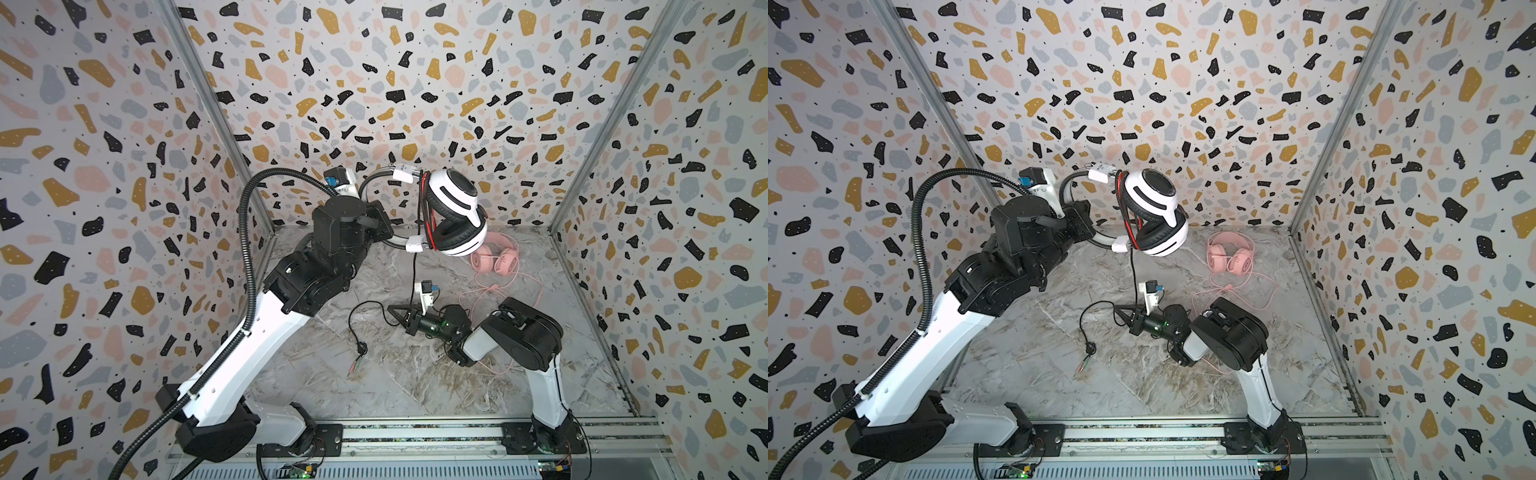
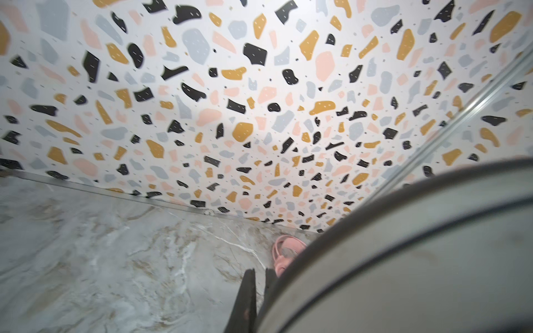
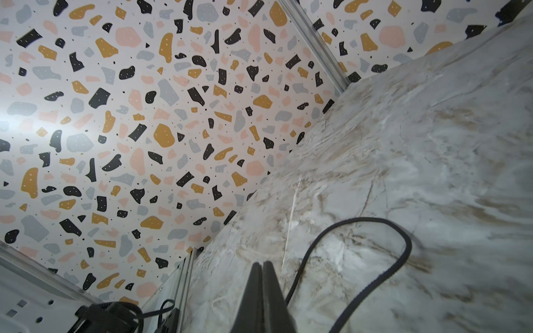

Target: Wrap the headphones

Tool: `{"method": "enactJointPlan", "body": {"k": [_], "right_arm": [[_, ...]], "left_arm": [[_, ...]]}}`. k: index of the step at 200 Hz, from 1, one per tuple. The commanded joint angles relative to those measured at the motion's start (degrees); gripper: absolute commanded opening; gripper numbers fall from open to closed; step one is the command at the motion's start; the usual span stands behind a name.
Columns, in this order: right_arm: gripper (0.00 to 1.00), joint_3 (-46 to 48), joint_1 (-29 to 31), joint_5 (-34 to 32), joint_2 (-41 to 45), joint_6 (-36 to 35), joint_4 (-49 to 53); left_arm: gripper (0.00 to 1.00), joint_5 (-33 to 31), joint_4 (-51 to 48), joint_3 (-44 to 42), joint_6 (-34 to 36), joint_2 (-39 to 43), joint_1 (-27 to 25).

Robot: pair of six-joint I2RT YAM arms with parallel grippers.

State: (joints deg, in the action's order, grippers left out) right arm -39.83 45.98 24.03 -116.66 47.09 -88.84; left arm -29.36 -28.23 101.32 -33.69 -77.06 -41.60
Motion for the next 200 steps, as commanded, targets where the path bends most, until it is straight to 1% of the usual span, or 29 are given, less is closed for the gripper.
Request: {"method": "enactJointPlan", "body": {"k": [1, 17, 28, 51, 55, 67, 75, 93, 117, 132, 146, 164, 179, 200], "right_arm": [[0.0, 3.6, 0.3, 1.4, 7.4, -1.0, 1.7], [0.0, 9.2, 1.1, 0.8, 11.7, -1.8, 2.2], [0.0, 12.4, 1.6, 0.0, 14.7, -2.9, 3.5], [0.0, 14.8, 2.4, -0.2, 21.1, -6.2, 12.2], [0.0, 14.9, 2.7, -0.2, 22.1, -6.8, 15.0], [0.0, 15.4, 4.2, -0.7, 25.0, -8.6, 19.4], [0.0, 15.6, 5.6, -1.2, 27.0, -10.2, 22.4], [0.0, 14.9, 8.9, -2.8, 31.9, -14.9, 31.6], [0.0, 13.7, 12.5, -10.2, 41.1, -22.1, 46.5], [0.0, 11.8, 12.8, -13.5, 46.1, -26.1, 54.9], [0.0, 8.7, 12.7, -16.6, 50.1, -31.0, 63.1], [0.0, 4.1, 12.6, -21.7, 53.8, -37.3, 73.0], [0.0, 0.8, 11.7, -25.5, 55.8, -41.1, 78.0], [0.0, -3.5, 8.8, -27.7, 56.6, -44.6, 83.6]], "left_arm": [[0.0, -9.1, 11.3, -1.7, 4.6, 2.4, 3.2], [0.0, -9.7, 13.9, -4.5, 5.4, 2.6, 7.7], [0.0, -8.3, 15.6, -6.0, 5.2, 2.2, 11.2], [0.0, -3.1, 17.2, -8.9, 1.8, 0.7, 17.6], [0.0, -2.4, 17.8, -9.6, 1.3, 0.4, 18.3], [0.0, -1.0, 19.9, -11.5, -0.2, -0.3, 19.9], [0.0, -1.2, 21.0, -12.5, -0.3, -0.9, 20.2], [0.0, -4.7, 22.0, -14.3, 0.3, -2.0, 20.2], [0.0, -7.6, 23.3, -17.4, 2.7, -2.3, 20.2], [0.0, -7.7, 22.7, -19.5, 3.3, -2.2, 20.2], [0.0, -7.1, 22.5, -22.3, 2.7, -1.9, 20.2], [0.0, -4.4, 21.9, -24.9, 2.7, -2.1, 20.1], [0.0, -1.9, 19.5, -25.1, 3.7, -2.9, 20.1], [0.0, 3.4, 16.7, -24.9, 6.7, -4.4, 19.9]]}}
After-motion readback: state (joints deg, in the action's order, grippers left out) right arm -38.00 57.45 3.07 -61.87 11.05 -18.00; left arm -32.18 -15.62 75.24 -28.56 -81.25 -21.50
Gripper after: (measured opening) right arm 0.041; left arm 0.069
